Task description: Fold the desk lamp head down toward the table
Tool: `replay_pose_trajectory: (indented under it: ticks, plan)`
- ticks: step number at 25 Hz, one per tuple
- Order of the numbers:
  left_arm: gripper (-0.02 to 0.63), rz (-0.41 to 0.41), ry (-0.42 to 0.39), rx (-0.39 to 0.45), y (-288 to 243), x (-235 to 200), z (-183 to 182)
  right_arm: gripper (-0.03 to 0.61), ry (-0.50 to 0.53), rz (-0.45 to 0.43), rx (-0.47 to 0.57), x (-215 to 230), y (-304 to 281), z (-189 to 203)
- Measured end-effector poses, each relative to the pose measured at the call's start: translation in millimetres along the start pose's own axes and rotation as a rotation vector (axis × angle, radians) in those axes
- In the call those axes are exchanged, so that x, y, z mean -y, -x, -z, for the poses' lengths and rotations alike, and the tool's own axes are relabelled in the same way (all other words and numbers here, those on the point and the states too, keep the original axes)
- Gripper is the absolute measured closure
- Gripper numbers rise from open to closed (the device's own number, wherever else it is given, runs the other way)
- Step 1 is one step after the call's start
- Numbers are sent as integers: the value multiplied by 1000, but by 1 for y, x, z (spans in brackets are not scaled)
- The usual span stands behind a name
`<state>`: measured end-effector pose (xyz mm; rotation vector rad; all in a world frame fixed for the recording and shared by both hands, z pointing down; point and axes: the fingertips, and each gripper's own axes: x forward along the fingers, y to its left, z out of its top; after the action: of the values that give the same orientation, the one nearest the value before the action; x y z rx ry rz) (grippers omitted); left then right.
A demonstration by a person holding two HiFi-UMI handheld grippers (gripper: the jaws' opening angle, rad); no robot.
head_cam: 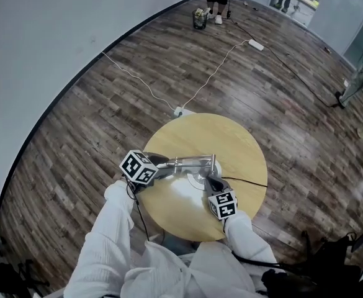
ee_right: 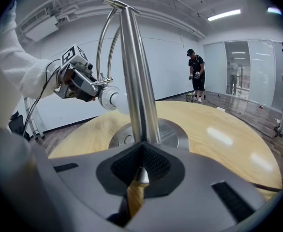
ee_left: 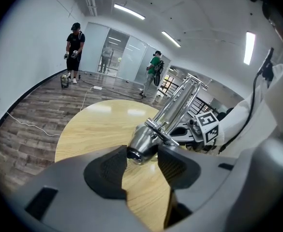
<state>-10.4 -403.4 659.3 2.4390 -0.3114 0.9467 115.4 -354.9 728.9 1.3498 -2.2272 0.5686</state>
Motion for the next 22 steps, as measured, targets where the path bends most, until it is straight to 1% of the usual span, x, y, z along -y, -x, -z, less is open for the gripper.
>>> replay_pose_trajectory:
  ticks: [4,6,7,9,11,12,13,14,15,16,17,18,20,21,22]
  plan:
    - [422,-66,10,69,10,-5,-7,566,-4,6,-15,-1,-1,-2]
    - [430,-118,18,114,18,-7,-5,566,-21,27,7,0,6,-6]
    - [431,-150,27,147,25,-8,-5,566,-32,41,29,1,11,-10]
    - [431,-223,68,244,45,-6,-7,566,-44,61,66,3,25,-17]
    - [431,-328,111,366,65,6,-8,566,-42,74,94,2,40,-22]
    - [431,-400,122,425,73,16,-7,566,-38,83,109,1,47,-24]
    - [431,-488,123,479,79,27,-5,566,-36,95,128,0,55,-28]
    - [447,-586,115,524,82,38,-3,566,-37,110,149,-1,63,-32]
    - [480,-680,100,553,80,48,3,566,-43,126,171,-3,70,-36]
    - [527,-754,85,565,73,59,9,566,-55,141,191,-6,76,-39]
    - [612,-787,78,561,61,71,16,566,-71,154,206,-9,81,-41]
    - [614,-771,81,549,44,85,21,566,-86,162,212,-14,83,-41]
    - [614,-668,115,520,9,112,28,566,-102,168,202,-27,84,-37]
    - [614,-631,135,508,-3,122,30,566,-105,167,194,-34,83,-35]
    - [614,-615,147,496,-10,128,32,566,-108,164,188,-40,82,-32]
